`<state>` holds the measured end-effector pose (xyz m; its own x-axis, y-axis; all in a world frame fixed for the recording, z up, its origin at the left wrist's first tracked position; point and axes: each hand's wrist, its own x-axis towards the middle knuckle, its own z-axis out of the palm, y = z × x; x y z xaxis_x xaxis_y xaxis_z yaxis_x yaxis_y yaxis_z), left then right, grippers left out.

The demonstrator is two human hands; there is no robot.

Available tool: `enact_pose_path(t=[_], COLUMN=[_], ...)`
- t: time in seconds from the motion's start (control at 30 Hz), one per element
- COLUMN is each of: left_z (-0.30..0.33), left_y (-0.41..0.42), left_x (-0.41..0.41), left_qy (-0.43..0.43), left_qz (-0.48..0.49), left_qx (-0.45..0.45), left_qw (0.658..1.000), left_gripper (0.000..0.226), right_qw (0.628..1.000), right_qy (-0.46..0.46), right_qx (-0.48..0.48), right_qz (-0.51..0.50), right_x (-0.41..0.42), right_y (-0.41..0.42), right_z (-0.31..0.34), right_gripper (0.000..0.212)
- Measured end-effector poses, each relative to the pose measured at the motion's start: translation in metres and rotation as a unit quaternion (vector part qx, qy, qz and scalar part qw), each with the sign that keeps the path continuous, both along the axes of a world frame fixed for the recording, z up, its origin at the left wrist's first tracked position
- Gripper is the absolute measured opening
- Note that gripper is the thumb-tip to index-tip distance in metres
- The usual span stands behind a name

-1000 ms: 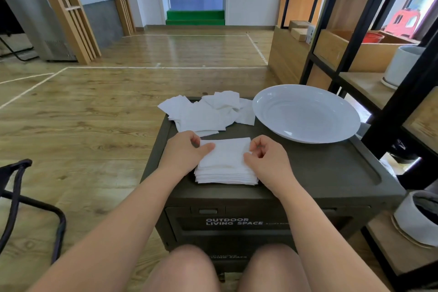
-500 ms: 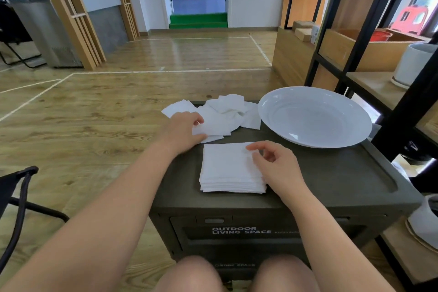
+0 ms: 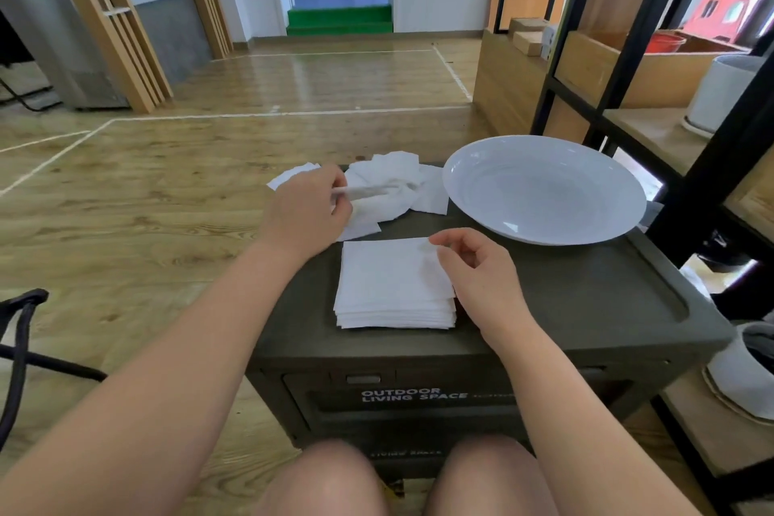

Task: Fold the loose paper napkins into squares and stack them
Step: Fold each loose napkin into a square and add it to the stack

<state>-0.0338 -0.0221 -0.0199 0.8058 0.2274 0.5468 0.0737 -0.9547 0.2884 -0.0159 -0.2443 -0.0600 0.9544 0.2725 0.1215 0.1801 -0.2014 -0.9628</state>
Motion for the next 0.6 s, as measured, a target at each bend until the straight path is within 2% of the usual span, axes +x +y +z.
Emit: enact_pose_path(t=[0.13,0.2,0.27,0.37,0.47,0.53,0.6], left_z=[0.023,0.034,0.045,0.054,0.056,0.058,0.060], left_y=[-0.015,-0.021,-0.026,-0.032,-0.036,-0.037,-0.037], left_x=[-0.014,-0.022,-0.029,-0.039,-0.048,-0.050,-0.049], left_qy=[-0.004,0.001,0.013,0.066,0.146,0.147,0.130], left_qz=[-0.019,-0.042,-0.076,-0.135,-0.177,-0.201,-0.205], left_qx=[-0.034,-0.086,-0.161,-0.289,-0.374,-0.426,-0.459], left_qw=[0.999,0.995,0.984,0.946,0.899,0.870,0.855], left_gripper=[0.011,0.008,0.015,0.017,0.016,0.018,0.019], right_qw=[1.000,1.000,0.999,0.996,0.991,0.992,0.990], right_qy=[-0.011,-0.014,-0.003,0.017,0.028,0.021,0.021], right_qx=[0.021,0.026,0.039,0.078,0.114,0.109,0.112], right_qz=[-0.003,-0.004,0.004,0.039,0.057,0.064,0.078], right_x=[-0.002,-0.004,-0.005,-0.007,-0.009,-0.010,-0.011], right_y=[-0.001,-0.001,-0.001,-0.004,-0.007,-0.008,-0.009], right_z=[0.002,0.006,0.010,0.014,0.016,0.016,0.016], right_gripper=[0.017,0.020,0.028,0.028,0.028,0.029,0.028])
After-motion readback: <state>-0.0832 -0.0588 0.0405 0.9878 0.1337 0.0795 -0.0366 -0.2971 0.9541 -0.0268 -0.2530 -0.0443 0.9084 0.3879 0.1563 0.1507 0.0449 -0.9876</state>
